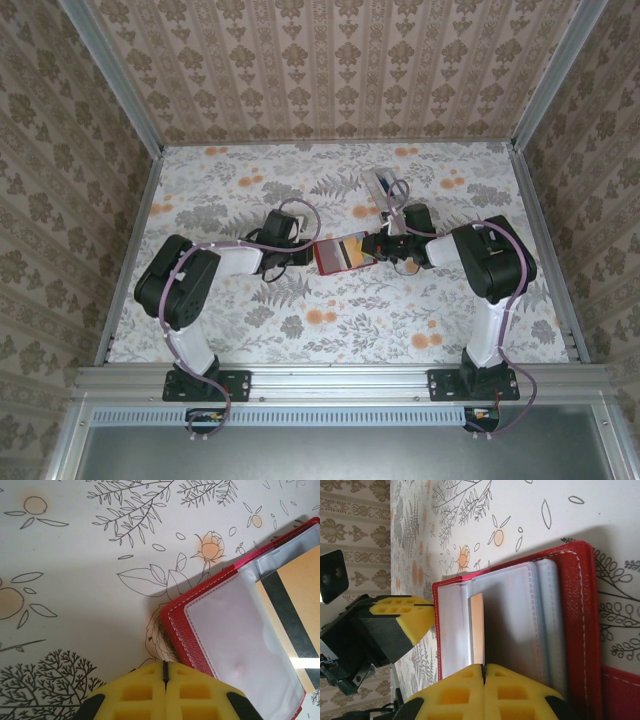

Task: Put the credit cards into the card holder
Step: Insert the credit card into the card slot.

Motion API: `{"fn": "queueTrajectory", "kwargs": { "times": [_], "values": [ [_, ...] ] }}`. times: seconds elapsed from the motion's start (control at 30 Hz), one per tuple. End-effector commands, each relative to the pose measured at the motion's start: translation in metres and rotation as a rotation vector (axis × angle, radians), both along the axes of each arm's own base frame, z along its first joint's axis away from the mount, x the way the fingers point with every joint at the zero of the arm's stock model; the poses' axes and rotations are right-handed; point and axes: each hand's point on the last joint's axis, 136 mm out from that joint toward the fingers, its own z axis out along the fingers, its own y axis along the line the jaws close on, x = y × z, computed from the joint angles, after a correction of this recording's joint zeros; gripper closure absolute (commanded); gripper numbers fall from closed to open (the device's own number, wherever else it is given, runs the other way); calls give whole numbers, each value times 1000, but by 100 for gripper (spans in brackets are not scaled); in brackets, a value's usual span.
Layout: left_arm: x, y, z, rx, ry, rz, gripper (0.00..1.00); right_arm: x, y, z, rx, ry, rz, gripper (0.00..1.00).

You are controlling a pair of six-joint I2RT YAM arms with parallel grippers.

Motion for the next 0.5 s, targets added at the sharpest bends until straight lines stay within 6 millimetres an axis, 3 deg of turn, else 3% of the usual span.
{"fn": "queueTrajectory", "kwargs": {
  "times": [0.0,0.47],
  "values": [
    [1,4,-9,15,43,19,97,-2,1,-7,-4,1,13,100],
    [1,5,-12,21,60,21,97,-1,15,-8,31,-2,18,100]
  ]
}}
